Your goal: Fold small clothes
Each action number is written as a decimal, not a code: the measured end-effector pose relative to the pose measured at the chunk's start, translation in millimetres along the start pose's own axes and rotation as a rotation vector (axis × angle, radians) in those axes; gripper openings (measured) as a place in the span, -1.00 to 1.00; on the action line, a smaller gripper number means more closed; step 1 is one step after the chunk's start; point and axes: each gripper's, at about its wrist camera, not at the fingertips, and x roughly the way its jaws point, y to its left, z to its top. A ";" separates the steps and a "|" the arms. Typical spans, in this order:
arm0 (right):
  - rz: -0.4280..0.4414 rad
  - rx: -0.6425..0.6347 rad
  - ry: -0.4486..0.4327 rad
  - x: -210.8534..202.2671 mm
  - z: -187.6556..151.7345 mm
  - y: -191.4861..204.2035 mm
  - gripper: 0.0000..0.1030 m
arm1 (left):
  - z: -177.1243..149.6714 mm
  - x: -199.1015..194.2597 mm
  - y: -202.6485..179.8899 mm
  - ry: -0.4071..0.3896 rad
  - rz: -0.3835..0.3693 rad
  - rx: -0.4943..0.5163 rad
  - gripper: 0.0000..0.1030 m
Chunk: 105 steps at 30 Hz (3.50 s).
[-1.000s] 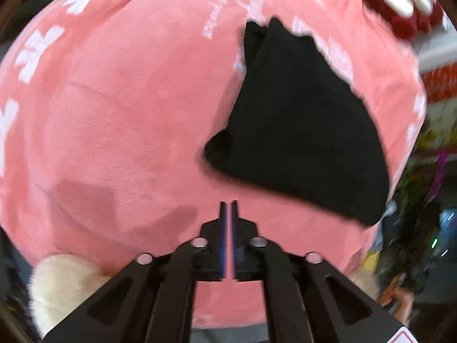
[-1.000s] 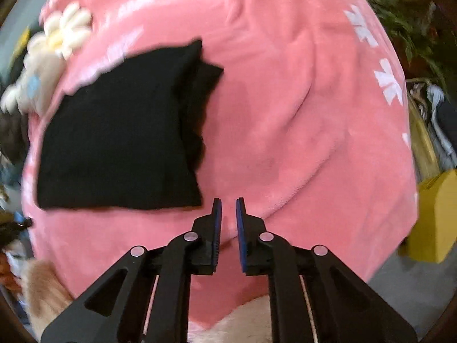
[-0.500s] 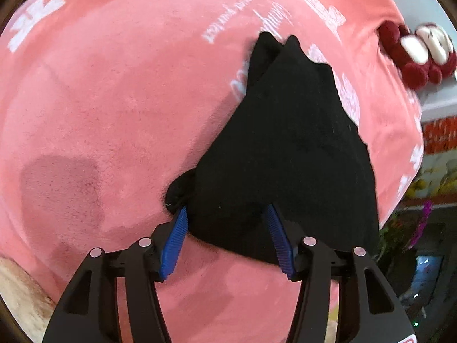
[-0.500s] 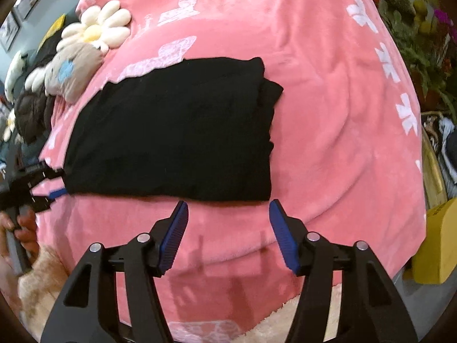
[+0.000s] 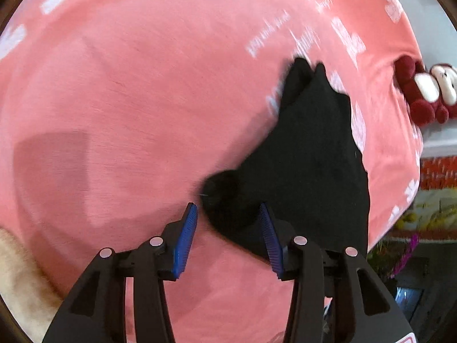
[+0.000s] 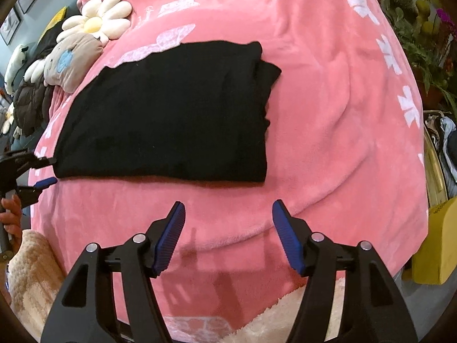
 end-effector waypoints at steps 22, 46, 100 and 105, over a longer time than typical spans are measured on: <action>0.133 0.264 -0.099 -9.5 -6.0 -48.5 0.23 | -64.2 -37.3 -212.9 -0.162 -0.045 0.494 -0.78; 0.173 0.041 -0.027 4.2 90.4 0.5 0.41 | -184.0 5.3 -193.8 -0.072 0.247 0.891 -0.19; 0.157 0.177 0.039 54.1 61.7 -56.9 0.26 | -106.4 81.1 -171.9 0.162 0.038 0.464 0.25; 0.293 0.215 0.076 66.7 70.3 -52.0 -0.44 | -98.0 93.9 -171.1 0.219 -0.042 0.431 -0.55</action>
